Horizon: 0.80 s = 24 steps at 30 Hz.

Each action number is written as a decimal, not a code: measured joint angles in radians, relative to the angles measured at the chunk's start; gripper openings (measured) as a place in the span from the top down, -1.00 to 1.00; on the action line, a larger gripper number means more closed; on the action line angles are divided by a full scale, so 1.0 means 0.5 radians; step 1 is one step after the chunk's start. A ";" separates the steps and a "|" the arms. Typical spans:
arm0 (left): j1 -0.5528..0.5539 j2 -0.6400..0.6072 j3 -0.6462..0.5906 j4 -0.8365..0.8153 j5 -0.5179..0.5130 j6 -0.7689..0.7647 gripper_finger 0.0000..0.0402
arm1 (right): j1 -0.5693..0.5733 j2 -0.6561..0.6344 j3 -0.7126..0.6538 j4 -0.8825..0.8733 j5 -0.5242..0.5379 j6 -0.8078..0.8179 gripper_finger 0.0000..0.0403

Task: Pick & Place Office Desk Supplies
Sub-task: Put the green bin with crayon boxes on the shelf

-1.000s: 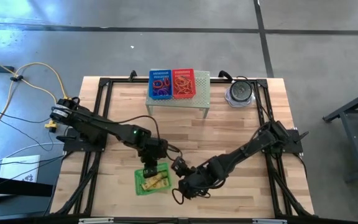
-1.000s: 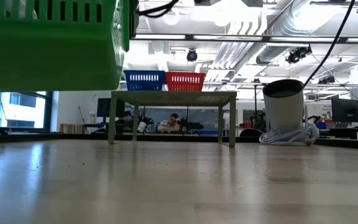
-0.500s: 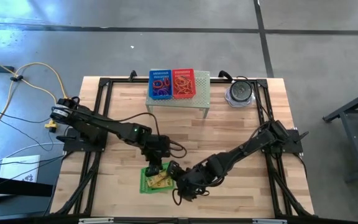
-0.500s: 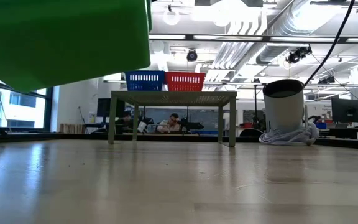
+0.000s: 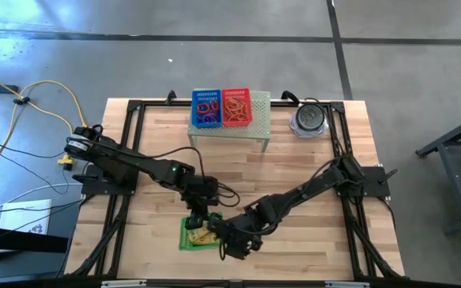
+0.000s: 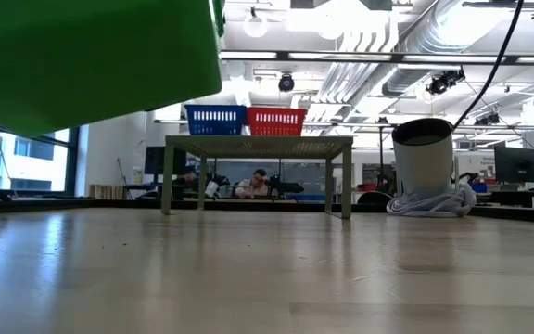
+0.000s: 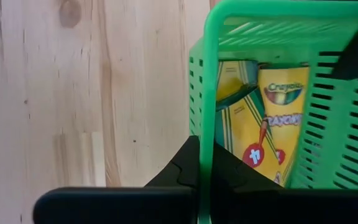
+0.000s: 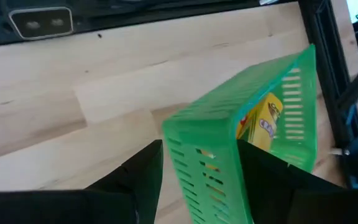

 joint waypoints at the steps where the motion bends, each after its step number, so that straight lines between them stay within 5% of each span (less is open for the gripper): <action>1: -0.001 0.000 0.000 -0.011 0.001 0.000 1.00 | -0.008 0.004 0.000 0.012 -0.025 0.001 0.09; 6: -0.002 0.000 0.000 -0.014 0.024 -0.024 1.00 | -0.007 0.010 0.000 0.019 -0.006 -0.003 0.24; 16: -0.001 0.001 0.000 0.007 0.089 -0.033 1.00 | 0.008 0.012 0.000 0.015 -0.025 -0.045 0.93; 24: -0.001 0.001 0.002 0.111 0.088 -0.082 0.96 | 0.025 0.013 0.000 0.008 -0.014 -0.061 0.99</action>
